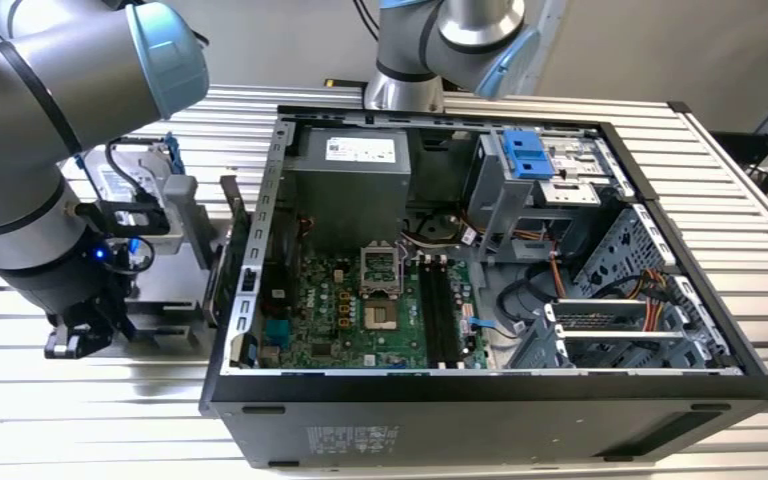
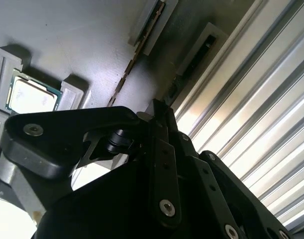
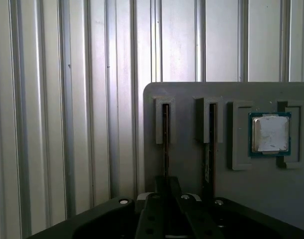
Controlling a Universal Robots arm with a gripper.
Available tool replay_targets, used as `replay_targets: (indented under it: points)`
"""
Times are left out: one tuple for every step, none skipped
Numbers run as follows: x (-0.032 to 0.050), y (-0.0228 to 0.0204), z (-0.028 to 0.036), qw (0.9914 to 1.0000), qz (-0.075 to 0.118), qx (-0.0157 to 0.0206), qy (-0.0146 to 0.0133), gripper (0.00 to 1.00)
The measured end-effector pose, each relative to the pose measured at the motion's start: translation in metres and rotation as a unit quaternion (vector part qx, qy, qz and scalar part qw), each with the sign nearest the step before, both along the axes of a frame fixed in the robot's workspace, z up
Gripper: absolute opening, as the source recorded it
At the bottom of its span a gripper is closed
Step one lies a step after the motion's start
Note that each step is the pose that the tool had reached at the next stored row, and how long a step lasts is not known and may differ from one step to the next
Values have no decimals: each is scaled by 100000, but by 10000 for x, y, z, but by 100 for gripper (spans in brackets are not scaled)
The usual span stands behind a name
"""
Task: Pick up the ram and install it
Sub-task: 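Pick up the ram and move it above insertion slot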
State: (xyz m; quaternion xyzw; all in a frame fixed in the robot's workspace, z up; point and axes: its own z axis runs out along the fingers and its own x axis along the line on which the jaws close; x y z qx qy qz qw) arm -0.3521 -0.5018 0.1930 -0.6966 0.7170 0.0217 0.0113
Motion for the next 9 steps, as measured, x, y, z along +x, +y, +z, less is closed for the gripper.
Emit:
replay_targets:
  points:
    - [0, 0, 5, 100000, 4, 3, -4, 0]
    - [0, 0, 23, 100000, 12, 0, 1, 0]
    - [0, 0, 49, 100000, 15, -1, 2, 0]
    - [0, 0, 78, 100000, 23, -3, 3, 0]
    - [0, 0, 109, 100000, 31, -6, -2, 0]
    - [0, 1, 142, 100000, 36, -7, -2, 0]
    - [0, 0, 178, 100000, 44, -14, 3, 0]
    - [0, 1, 214, 100000, 48, -11, 0, 0]
    - [0, 1, 249, 100000, 53, -14, 3, 0]
